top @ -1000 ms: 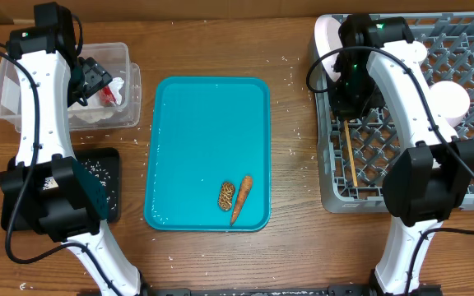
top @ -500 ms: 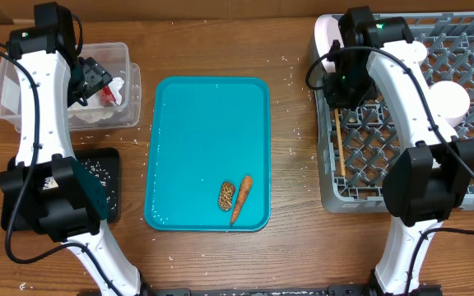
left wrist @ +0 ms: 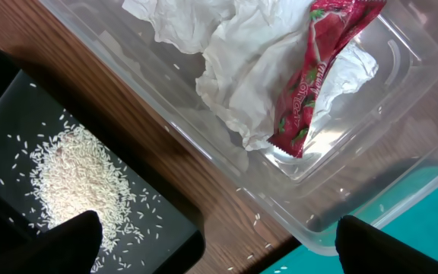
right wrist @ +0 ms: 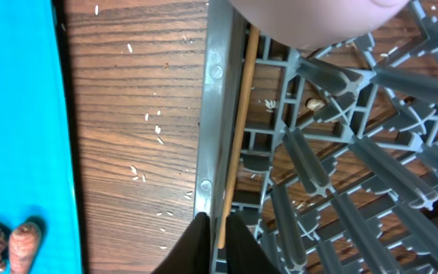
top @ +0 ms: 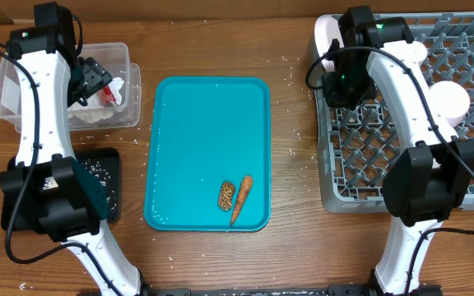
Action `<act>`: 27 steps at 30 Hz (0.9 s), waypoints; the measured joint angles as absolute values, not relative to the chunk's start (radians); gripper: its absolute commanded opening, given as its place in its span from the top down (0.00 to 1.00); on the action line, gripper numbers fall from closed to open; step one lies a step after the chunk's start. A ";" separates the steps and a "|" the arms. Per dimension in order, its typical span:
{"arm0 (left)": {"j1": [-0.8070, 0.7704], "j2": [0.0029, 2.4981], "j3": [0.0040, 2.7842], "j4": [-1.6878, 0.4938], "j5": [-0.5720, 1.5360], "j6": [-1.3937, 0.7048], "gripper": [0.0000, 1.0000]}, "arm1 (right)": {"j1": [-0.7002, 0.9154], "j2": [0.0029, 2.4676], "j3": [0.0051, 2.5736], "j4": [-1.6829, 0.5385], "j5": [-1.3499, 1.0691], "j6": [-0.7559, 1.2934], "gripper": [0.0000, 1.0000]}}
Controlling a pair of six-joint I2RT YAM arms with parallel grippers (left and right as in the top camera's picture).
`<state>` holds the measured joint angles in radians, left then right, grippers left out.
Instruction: Sort waste into correct bins and load items into the dishwasher
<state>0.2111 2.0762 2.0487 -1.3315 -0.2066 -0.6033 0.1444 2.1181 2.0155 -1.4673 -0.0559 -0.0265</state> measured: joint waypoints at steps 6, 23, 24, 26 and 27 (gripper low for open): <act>0.211 2.076 2.049 -1.332 -0.207 -0.603 0.00 | 0.145 2.118 2.016 -1.512 -0.061 0.063 0.86; 0.211 2.076 2.049 -1.332 -0.207 -0.603 0.00 | 0.432 2.013 2.012 -1.531 -0.237 0.162 0.27; 0.211 2.076 2.049 -1.332 -0.207 -0.603 0.00 | 0.465 2.013 2.008 -1.524 -0.237 0.185 0.27; 0.211 2.076 2.049 -1.332 -0.207 -0.603 0.00 | 0.527 2.013 1.993 -1.502 -0.229 0.248 0.26; 0.211 2.076 2.049 -1.332 -0.207 -0.603 0.00 | 0.554 2.013 1.980 -1.488 -0.212 0.289 0.27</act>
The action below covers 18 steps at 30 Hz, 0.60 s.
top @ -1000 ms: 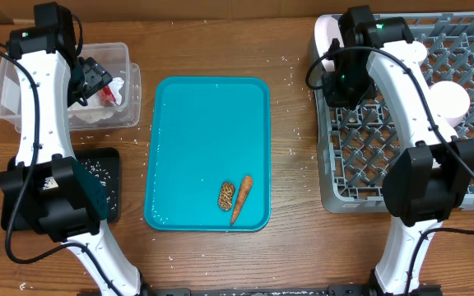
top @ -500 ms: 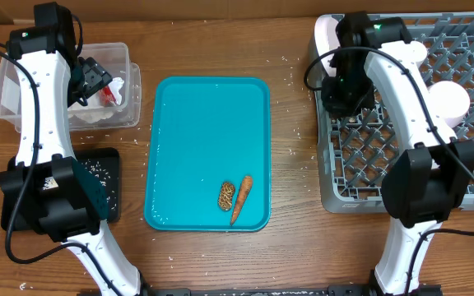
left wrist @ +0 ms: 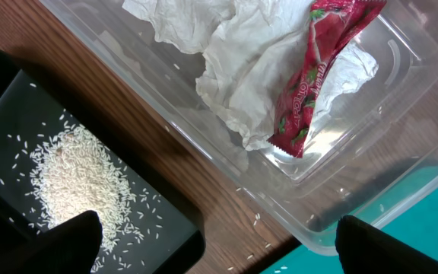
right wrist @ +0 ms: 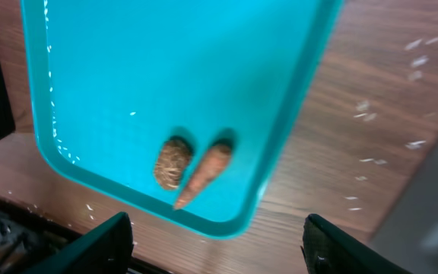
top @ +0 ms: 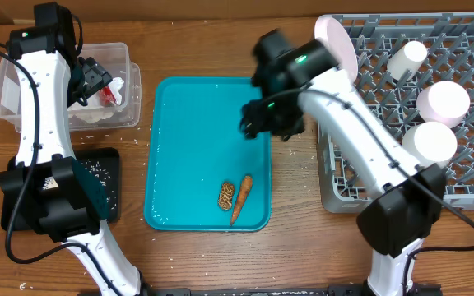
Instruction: Sort waste into correct bins and load items into the dishwasher
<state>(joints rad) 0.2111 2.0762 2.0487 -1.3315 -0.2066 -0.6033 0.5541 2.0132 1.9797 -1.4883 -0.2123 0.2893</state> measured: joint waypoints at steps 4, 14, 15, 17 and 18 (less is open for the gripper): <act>0.211 2.076 2.049 -1.332 -0.207 -0.603 0.00 | 0.642 2.013 1.880 -1.428 -0.115 0.497 0.27; 0.211 2.076 2.049 -1.332 -0.207 -0.603 0.00 | 0.722 2.015 1.578 -1.185 -0.069 0.825 0.36; 0.211 2.076 2.049 -1.332 -0.207 -0.603 0.00 | 0.722 2.015 1.559 -1.170 -0.081 0.838 0.38; 0.211 2.076 2.049 -1.332 -0.207 -0.603 0.00 | 0.722 2.015 1.530 -1.153 -0.107 0.858 0.39; 0.211 2.076 2.049 -1.332 -0.207 -0.603 0.00 | 0.723 2.015 1.516 -1.145 -0.120 0.871 0.39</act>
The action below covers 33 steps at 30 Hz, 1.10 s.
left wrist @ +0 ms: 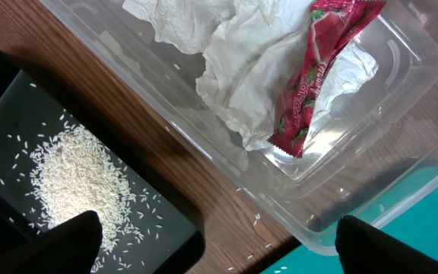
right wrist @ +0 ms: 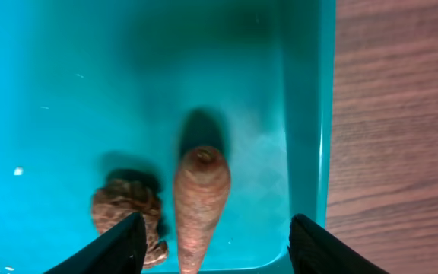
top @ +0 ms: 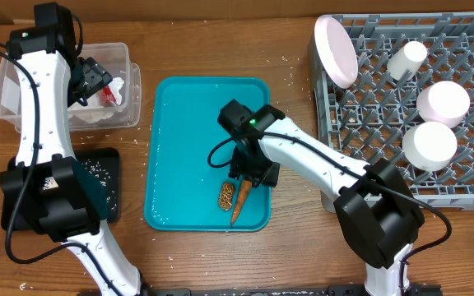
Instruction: Sort waste into correct bins and load items into the dishwasher
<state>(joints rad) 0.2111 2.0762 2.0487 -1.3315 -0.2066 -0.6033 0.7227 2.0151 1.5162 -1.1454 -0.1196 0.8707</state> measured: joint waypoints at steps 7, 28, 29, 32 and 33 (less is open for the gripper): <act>0.211 2.076 2.049 -1.332 -0.207 -0.603 0.00 | 0.769 2.015 1.432 -1.071 -0.149 0.960 0.40; 0.211 2.076 2.049 -1.332 -0.207 -0.603 0.00 | 0.827 2.023 1.414 -1.020 -0.126 1.017 0.40; 0.211 2.076 2.049 -1.332 -0.207 -0.603 0.00 | 0.827 2.025 1.414 -1.020 -0.126 1.017 0.40; 0.211 2.076 2.049 -1.332 -0.207 -0.603 0.00 | 0.827 2.028 1.414 -1.017 -0.126 1.017 0.40; 0.211 2.076 2.049 -1.332 -0.207 -0.603 0.00 | 0.827 2.029 1.414 -1.017 -0.126 1.017 0.40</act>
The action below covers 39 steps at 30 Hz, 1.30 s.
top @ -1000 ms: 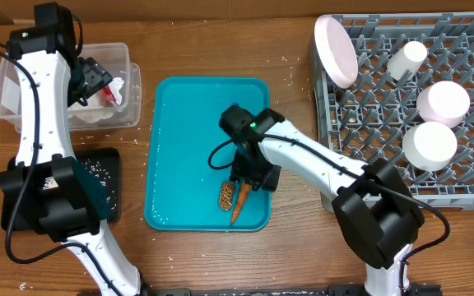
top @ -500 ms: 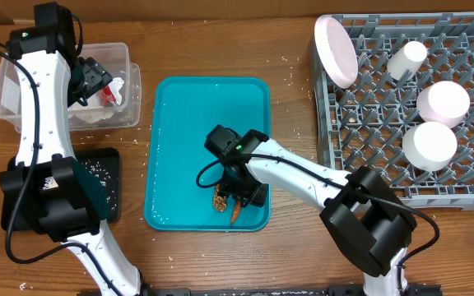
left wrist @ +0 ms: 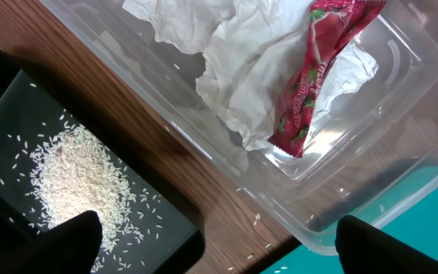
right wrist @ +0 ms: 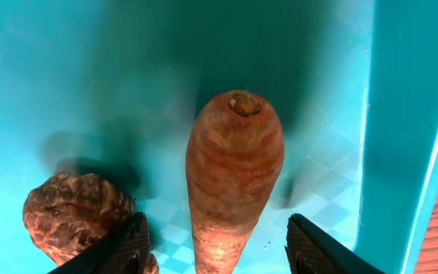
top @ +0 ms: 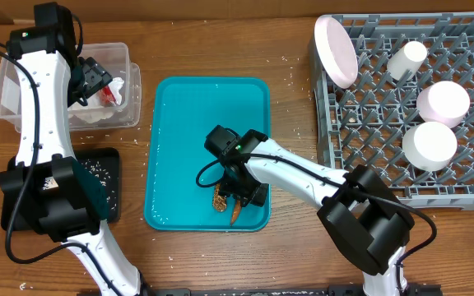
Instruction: Sort waste into correct bins and load items into the dishwasher
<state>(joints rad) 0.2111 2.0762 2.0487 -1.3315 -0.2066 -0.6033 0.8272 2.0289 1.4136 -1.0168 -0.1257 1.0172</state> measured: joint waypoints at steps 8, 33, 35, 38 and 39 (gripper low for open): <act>0.211 2.076 2.049 -1.332 -0.207 -0.603 0.00 | 0.827 2.041 1.413 -1.014 -0.126 1.017 0.43; 0.211 2.076 2.049 -1.332 -0.207 -0.603 0.00 | 0.712 2.039 1.626 -1.182 -0.115 0.797 0.40; 0.211 2.076 2.049 -1.332 -0.207 -0.603 0.00 | 0.695 2.025 1.687 -1.243 -0.081 0.762 0.32; 0.211 2.076 2.049 -1.332 -0.207 -0.603 0.00 | 0.657 1.985 1.774 -1.362 -0.007 0.734 0.00; 0.211 2.076 2.049 -1.332 -0.207 -0.603 0.00 | 0.632 1.966 1.812 -1.406 0.020 0.732 0.00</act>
<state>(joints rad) 0.2111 2.0762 2.0487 -1.3315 -0.2066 -0.6033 0.6319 1.9663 1.8122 -1.4055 0.0200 0.7319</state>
